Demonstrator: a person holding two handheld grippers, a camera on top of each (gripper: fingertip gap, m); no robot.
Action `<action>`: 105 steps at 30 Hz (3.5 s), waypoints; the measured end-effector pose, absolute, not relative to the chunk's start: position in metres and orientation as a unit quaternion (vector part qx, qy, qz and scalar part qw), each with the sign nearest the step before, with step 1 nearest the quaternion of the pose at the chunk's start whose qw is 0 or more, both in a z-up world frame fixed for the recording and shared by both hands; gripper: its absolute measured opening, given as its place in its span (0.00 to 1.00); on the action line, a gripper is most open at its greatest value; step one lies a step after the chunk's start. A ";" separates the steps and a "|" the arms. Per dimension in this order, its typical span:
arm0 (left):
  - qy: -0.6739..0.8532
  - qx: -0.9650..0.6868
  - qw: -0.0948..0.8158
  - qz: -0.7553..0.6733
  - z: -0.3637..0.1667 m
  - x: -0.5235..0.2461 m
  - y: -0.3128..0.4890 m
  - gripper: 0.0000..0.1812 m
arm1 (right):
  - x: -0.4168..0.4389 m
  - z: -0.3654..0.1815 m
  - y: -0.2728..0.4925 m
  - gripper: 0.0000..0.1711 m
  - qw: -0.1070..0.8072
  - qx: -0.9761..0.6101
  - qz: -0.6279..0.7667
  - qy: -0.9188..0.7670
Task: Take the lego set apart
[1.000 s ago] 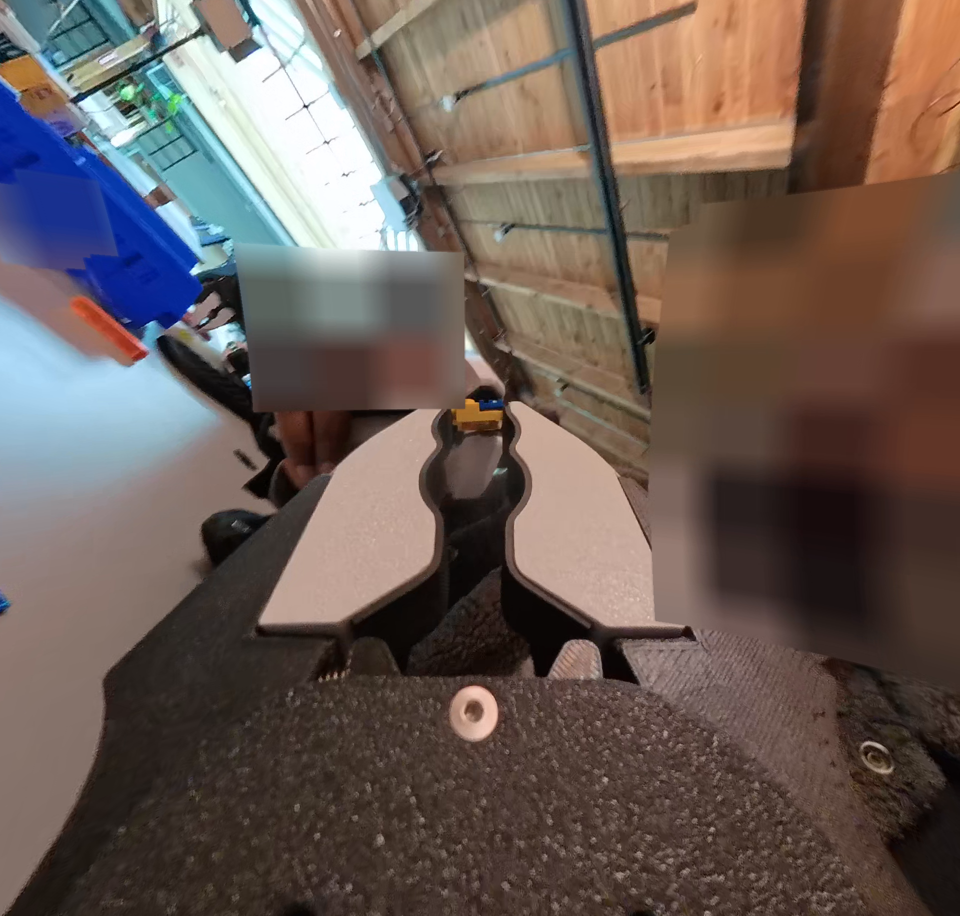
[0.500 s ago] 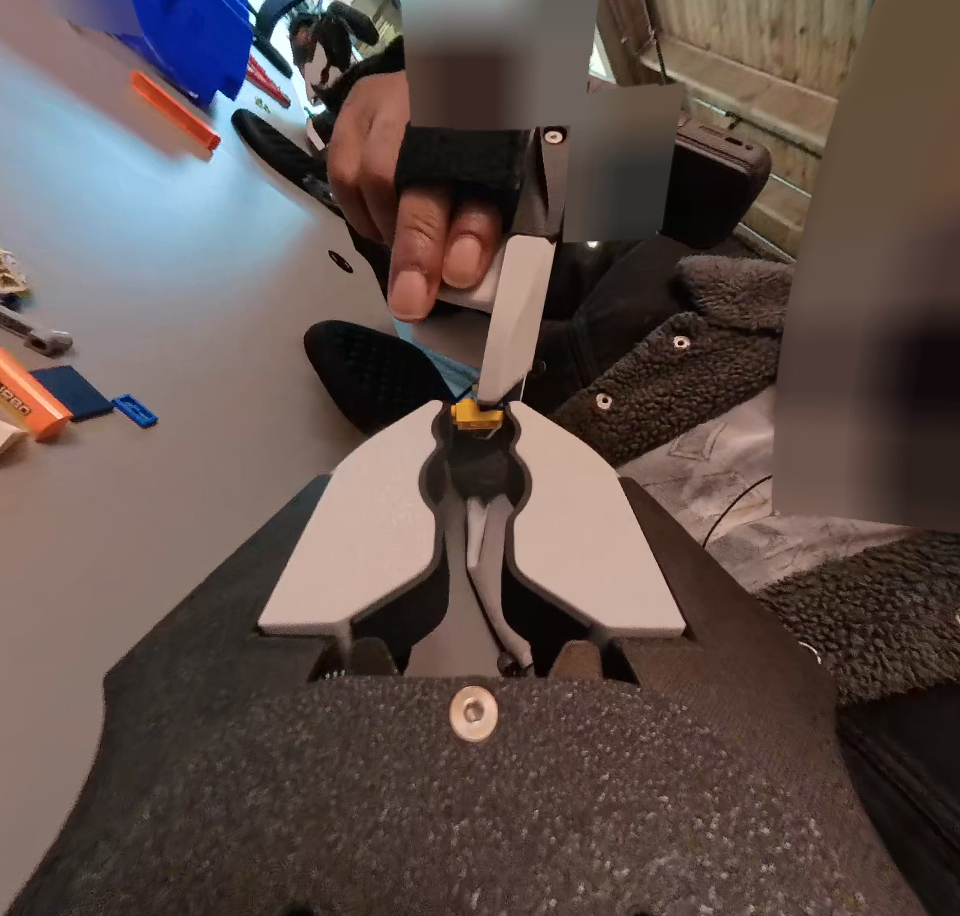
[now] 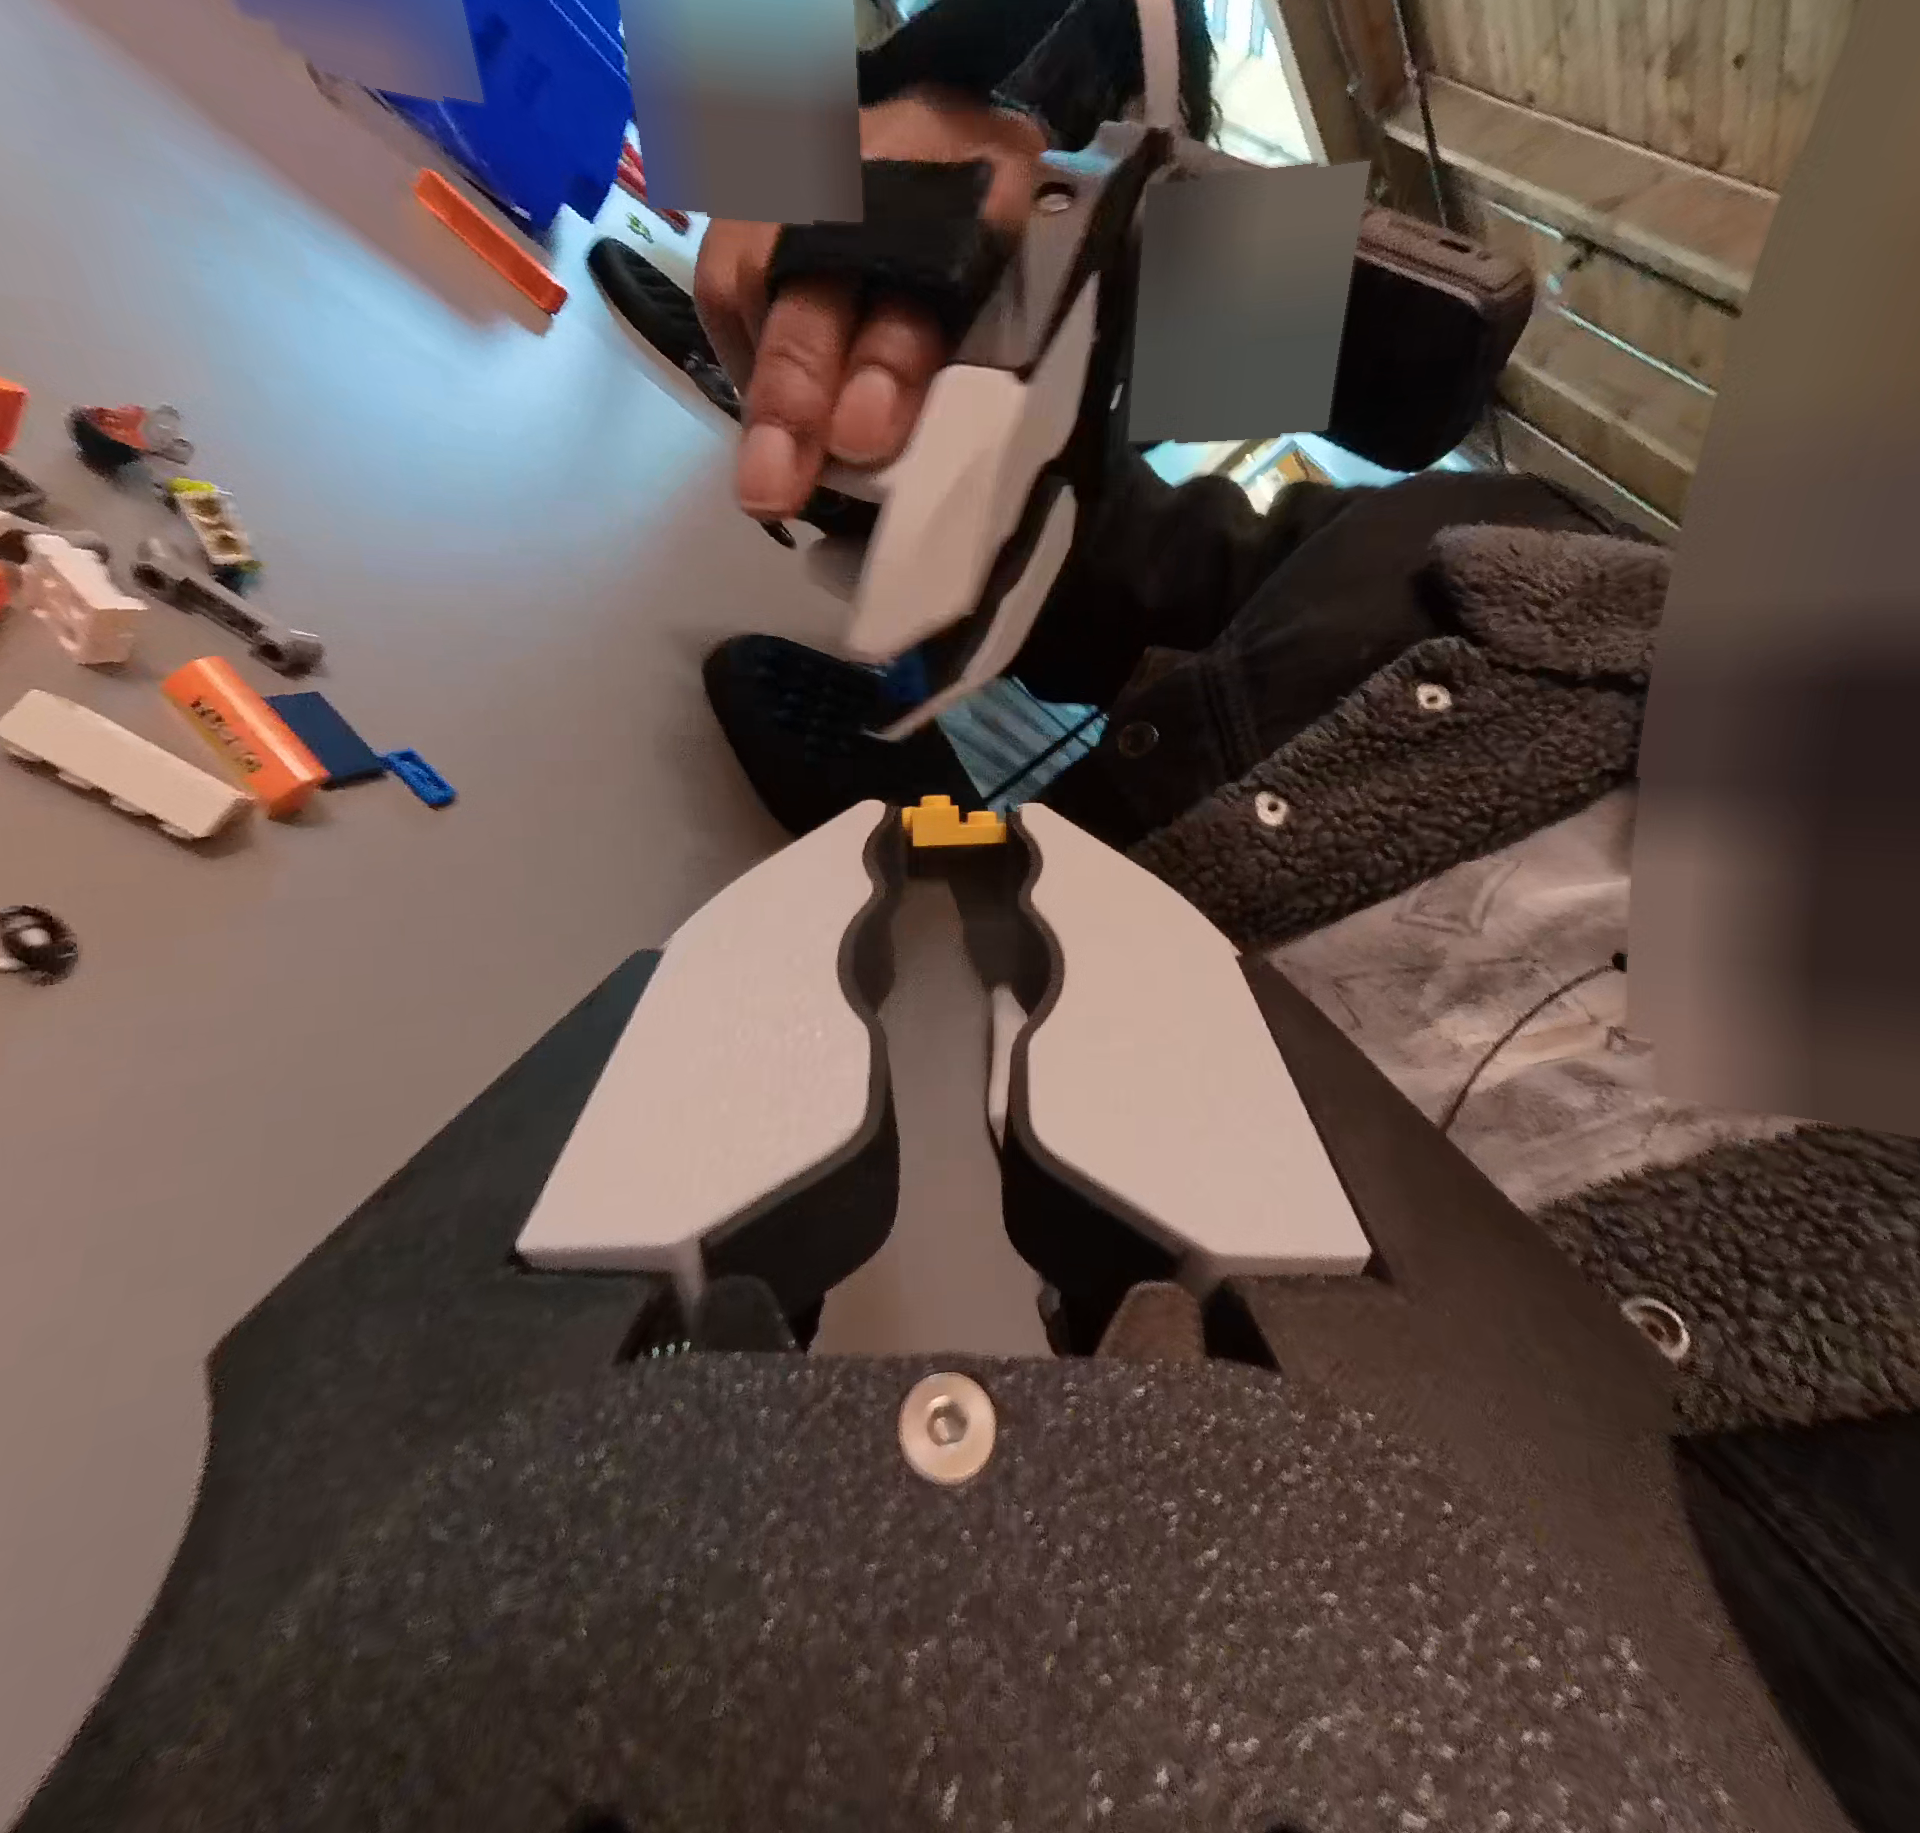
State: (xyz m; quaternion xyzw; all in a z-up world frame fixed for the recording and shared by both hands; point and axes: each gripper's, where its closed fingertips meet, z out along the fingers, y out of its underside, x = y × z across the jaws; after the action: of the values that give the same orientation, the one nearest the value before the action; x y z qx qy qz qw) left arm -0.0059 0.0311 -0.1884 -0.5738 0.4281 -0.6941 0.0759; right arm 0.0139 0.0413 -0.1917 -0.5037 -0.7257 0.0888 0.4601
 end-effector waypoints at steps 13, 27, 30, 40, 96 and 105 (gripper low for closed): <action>0.342 -0.648 0.138 -0.667 -0.215 0.005 0.076 0.10 | 0.072 -0.268 0.124 0.23 0.387 -0.680 0.040 -0.622; 0.317 -0.631 0.139 -0.694 -0.208 0.012 0.075 0.10 | 0.014 -0.224 0.079 0.28 0.460 -0.616 0.123 -0.628; 0.319 -0.629 0.134 -0.696 -0.208 0.014 0.071 0.10 | 0.005 -0.213 0.079 0.18 0.496 -0.587 0.093 -0.633; 0.248 -0.664 0.266 -0.653 -0.182 -0.035 0.137 0.14 | 0.068 -0.229 0.129 0.05 0.459 -0.668 -0.027 -0.585; 0.049 -0.698 0.403 -0.590 -0.202 -0.118 0.227 0.08 | 0.259 -0.267 0.140 0.23 0.434 -0.897 0.013 -0.077; 0.085 -0.719 0.406 -0.558 -0.209 -0.111 0.223 0.08 | 0.251 -0.280 0.136 0.36 0.409 -0.906 0.027 -0.106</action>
State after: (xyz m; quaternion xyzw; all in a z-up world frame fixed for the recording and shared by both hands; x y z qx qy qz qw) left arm -0.1111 0.2232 -0.2090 -0.7188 0.0853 -0.5579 0.4059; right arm 0.2505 0.1363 -0.2799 -0.9058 -0.1062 0.0270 0.4093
